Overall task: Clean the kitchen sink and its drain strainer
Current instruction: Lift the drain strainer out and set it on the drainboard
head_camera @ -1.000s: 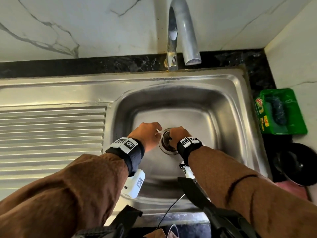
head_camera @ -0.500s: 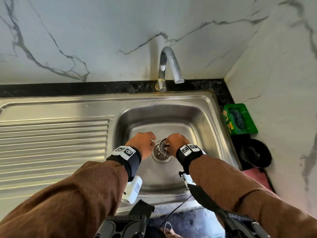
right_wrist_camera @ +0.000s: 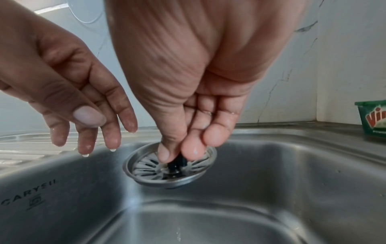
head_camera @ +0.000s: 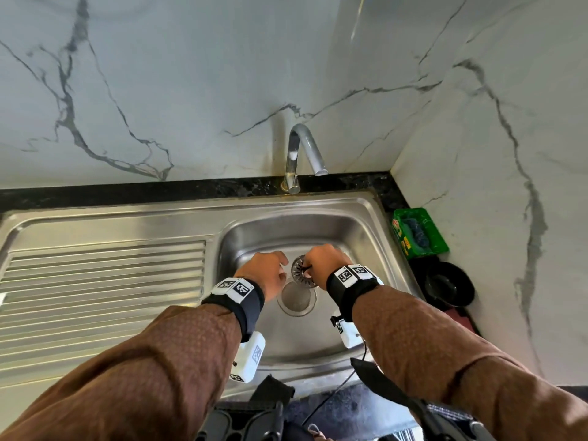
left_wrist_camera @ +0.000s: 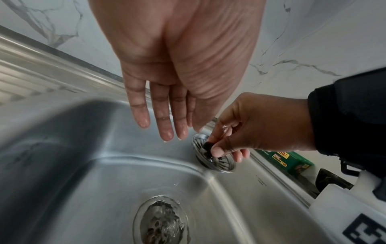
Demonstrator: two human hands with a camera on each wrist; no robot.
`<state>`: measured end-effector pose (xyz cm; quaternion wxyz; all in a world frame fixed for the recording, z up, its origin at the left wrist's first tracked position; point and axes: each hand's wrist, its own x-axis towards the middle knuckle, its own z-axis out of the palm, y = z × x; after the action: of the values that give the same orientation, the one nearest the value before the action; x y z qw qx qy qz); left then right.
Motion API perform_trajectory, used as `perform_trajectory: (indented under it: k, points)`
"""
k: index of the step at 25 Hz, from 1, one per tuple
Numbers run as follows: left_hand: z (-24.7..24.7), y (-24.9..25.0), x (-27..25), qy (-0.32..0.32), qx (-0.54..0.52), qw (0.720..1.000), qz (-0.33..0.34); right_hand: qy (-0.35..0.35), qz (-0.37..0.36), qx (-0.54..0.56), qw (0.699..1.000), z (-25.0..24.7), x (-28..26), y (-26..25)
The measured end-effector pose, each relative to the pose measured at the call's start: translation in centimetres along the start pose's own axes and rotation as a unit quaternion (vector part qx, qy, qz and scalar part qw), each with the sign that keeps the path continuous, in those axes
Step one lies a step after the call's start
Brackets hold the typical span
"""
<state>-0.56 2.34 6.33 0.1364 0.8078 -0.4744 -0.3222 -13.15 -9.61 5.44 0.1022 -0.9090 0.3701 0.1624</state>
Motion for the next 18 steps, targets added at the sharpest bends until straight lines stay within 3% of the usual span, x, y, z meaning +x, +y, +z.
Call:
perform_trajectory:
  k: [9,18]
  points:
    - [-0.6,1.0,-0.9,0.016,0.026,0.998,0.051,0.023,0.009,0.014,1.0,-1.9,-2.1,-0.2]
    - [-0.4,0.6,-1.2,-0.013,0.079,0.995,0.052,0.033,-0.013,0.035,0.999,-2.4,-2.5,0.0]
